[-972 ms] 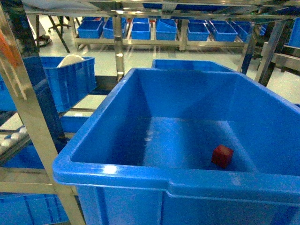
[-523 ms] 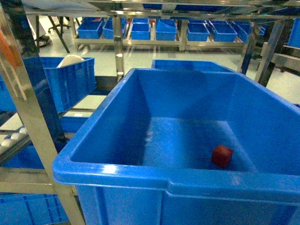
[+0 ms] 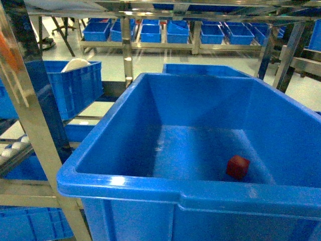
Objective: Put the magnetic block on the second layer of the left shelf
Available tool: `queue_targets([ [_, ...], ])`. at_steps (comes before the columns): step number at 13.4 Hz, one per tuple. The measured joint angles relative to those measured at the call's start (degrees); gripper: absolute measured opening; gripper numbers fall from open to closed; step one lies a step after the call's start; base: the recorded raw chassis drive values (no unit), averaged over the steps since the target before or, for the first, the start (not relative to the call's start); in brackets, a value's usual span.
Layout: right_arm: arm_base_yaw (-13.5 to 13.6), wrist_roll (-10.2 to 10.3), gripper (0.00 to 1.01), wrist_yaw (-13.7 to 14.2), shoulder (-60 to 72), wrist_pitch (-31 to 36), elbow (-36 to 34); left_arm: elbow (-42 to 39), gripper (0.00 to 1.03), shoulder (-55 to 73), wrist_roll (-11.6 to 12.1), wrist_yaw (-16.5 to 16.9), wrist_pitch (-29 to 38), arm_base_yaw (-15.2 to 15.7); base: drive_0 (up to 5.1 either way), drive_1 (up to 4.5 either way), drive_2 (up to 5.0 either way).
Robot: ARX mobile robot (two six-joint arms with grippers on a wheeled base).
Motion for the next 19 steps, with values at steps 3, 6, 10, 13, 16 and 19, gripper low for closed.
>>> queue_targets([
  [3,0.0,0.0,0.71,0.0,0.0,0.0,0.0,0.0,0.98,0.0,0.0,0.0,0.0,0.0,0.0,0.00,0.0],
  [6,0.0,0.0,0.97,0.0,0.0,0.0,0.0,0.0,0.98,0.0,0.0,0.0,0.0,0.0,0.0,0.00,0.0],
  [10,0.0,0.0,0.98,0.0,0.0,0.0,0.0,0.0,0.98,0.0,0.0,0.0,0.0,0.0,0.0,0.00,0.0],
  [13,0.0,0.0,0.98,0.0,0.0,0.0,0.0,0.0,0.98,0.0,0.0,0.0,0.0,0.0,0.0,0.00,0.0],
  [16,0.0,0.0,0.98,0.0,0.0,0.0,0.0,0.0,0.98,0.0,0.0,0.0,0.0,0.0,0.0,0.00,0.0],
  [19,0.0,0.0,0.98,0.0,0.0,0.0,0.0,0.0,0.98,0.0,0.0,0.0,0.0,0.0,0.0,0.00,0.0],
])
